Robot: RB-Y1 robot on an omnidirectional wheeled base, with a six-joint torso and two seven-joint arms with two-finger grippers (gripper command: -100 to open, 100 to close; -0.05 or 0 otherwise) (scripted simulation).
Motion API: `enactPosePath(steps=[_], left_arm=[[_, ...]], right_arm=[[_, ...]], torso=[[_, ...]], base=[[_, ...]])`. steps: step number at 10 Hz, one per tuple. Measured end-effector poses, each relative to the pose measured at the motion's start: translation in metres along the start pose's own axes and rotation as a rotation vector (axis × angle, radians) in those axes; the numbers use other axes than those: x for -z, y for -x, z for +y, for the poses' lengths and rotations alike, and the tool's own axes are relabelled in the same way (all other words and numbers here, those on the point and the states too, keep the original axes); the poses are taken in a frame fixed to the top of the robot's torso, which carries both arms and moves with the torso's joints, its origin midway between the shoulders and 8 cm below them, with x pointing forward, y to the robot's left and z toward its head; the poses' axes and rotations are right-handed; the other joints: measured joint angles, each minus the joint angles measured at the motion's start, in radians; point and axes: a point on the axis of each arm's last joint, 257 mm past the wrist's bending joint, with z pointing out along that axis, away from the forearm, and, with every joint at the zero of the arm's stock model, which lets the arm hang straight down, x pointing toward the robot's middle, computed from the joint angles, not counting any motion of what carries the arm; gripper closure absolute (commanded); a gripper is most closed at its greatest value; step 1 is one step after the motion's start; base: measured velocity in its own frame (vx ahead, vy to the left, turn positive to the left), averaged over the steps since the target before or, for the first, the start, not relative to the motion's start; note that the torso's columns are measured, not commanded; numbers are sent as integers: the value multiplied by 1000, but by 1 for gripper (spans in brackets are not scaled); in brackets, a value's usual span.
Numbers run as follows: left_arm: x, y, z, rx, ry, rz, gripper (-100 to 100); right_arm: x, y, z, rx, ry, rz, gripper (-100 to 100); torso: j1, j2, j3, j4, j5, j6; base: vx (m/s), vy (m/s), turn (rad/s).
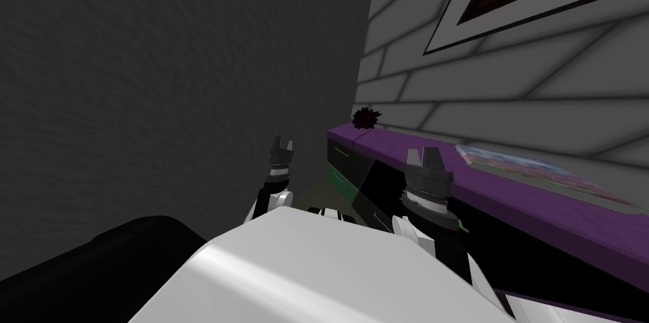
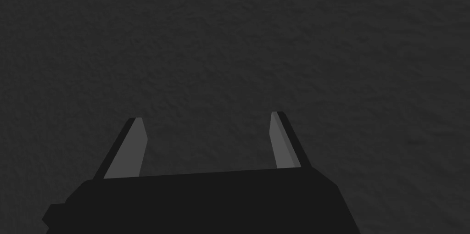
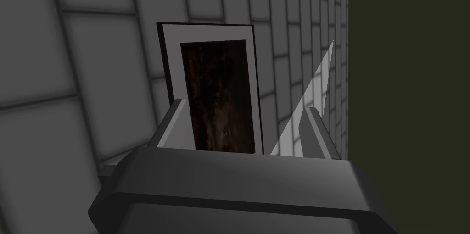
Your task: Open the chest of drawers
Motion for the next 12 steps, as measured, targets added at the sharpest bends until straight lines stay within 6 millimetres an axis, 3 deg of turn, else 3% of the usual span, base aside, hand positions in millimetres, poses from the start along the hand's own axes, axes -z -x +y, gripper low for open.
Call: enactPosePath(steps=[1, 3, 12], left_arm=[[0, 0, 0, 0, 0, 0, 0], [0, 0, 0, 0, 1, 0, 0], [0, 0, 0, 0, 1, 0, 0]], right_arm=[[0, 0, 0, 0, 0, 0, -100], [2, -9, -1, 37, 7, 59, -100], [29, -48, -28, 436, 50, 395, -100]], torso=[[0, 74, -148, 74, 0, 0], [1, 116, -236, 116, 0, 0], [0, 121, -241, 121, 0, 0]], base=[[9, 7, 17], [13, 18, 27], [29, 37, 51]])
